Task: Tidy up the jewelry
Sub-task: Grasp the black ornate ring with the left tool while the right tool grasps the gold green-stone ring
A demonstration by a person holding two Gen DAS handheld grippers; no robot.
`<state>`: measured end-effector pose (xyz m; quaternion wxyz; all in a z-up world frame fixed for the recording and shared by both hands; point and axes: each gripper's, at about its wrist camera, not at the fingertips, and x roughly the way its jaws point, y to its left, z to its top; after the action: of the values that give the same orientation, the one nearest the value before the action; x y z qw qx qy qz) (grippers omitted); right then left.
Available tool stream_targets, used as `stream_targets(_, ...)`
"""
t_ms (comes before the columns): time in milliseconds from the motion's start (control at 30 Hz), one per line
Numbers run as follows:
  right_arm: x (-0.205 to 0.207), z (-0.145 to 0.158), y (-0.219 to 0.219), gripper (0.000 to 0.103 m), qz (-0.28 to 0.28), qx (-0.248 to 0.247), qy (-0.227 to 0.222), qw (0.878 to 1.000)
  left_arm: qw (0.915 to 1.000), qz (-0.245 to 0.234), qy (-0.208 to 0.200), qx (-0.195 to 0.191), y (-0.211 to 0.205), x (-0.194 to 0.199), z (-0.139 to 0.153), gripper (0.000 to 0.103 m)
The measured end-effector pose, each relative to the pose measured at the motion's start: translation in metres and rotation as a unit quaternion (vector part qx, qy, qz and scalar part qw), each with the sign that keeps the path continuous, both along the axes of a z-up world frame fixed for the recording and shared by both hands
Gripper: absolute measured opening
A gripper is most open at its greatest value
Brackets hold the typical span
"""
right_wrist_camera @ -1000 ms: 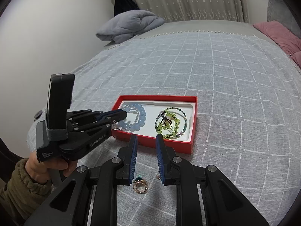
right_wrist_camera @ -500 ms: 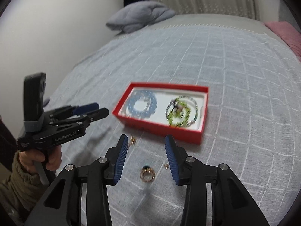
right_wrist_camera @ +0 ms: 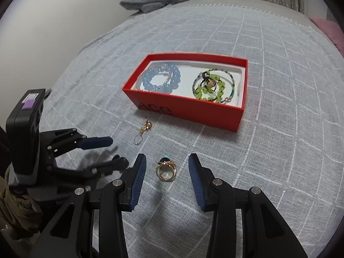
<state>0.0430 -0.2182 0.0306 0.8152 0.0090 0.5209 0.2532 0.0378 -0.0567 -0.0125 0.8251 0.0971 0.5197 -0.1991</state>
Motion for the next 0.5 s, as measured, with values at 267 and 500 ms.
stream_targets(267, -0.004, -0.02, 0.023, 0.043, 0.029, -0.047, 0.008, 0.998, 0.9999, 0.001, -0.01, 0.012, -0.006, -0.005, -0.005, 0.046)
stream_targets(500, -0.005, -0.028, 0.03, 0.043, 0.037, -0.066, 0.001, 0.997, 0.9996, 0.003, -0.02, 0.017, -0.004, -0.007, -0.001, 0.021)
